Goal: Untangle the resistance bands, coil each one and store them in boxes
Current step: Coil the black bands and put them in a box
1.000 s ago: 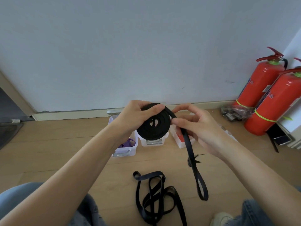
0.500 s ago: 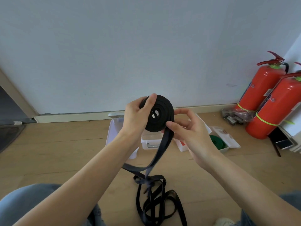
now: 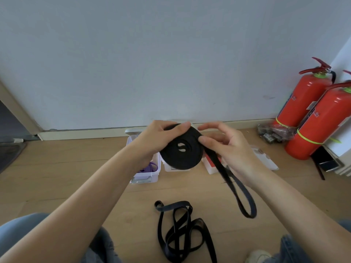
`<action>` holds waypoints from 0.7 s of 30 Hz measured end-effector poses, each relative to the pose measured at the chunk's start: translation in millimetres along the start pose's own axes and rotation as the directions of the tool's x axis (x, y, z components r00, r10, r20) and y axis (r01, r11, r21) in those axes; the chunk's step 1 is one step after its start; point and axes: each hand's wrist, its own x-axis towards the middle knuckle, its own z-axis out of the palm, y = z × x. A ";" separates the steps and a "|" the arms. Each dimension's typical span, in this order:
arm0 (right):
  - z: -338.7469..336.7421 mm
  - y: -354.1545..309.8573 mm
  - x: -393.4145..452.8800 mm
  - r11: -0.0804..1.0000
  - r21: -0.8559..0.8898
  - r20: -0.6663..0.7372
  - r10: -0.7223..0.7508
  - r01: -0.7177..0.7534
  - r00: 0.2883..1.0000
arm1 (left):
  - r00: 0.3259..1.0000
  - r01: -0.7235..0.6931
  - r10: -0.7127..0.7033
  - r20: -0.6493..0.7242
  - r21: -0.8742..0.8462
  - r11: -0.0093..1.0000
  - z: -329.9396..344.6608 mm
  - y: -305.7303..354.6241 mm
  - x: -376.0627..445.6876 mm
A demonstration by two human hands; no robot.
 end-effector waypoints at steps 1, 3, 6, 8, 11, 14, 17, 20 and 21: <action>-2.9 -0.7 -0.2 0.998 0.048 0.000 0.028 -0.027 1.000 | 1.000 -0.010 0.008 -0.030 -0.063 0.998 -1.2 0.9 1.8; -5.0 0.8 -0.3 0.994 0.099 -0.017 0.056 -0.054 0.998 | 0.990 -0.040 0.019 -0.140 -0.153 0.987 -1.3 1.4 4.9; 2.4 3.6 -0.6 0.986 0.146 -0.042 0.081 -0.074 0.996 | 0.960 -0.075 0.020 -0.280 -0.184 0.980 5.0 1.5 7.7; 9.7 5.5 -0.4 0.973 0.220 -0.035 0.076 -0.067 0.996 | 0.925 -0.114 0.050 -0.376 -0.151 0.982 10.4 1.0 9.6; 16.7 5.9 -0.5 0.949 0.313 -0.020 0.046 -0.038 0.999 | 0.870 -0.191 0.094 -0.483 -0.154 0.969 16.2 0.6 9.2; 16.4 7.3 0.7 0.981 0.193 -0.096 0.029 -0.010 0.995 | 0.892 -0.198 0.133 -0.432 -0.109 0.974 18.4 -2.3 6.7; 9.6 7.2 3.9 1.000 0.010 -0.124 -0.011 0.013 0.992 | 0.946 -0.157 0.162 -0.282 0.041 0.987 10.4 -1.7 6.3; 6.0 4.0 5.3 0.985 -0.166 -0.063 -0.059 0.048 0.996 | 0.984 -0.082 0.101 -0.146 0.125 0.989 3.6 -0.5 4.0; 6.9 4.0 4.8 0.970 -0.234 -0.026 -0.070 0.062 0.997 | 0.991 -0.082 0.100 -0.092 0.180 0.980 4.3 -1.2 2.7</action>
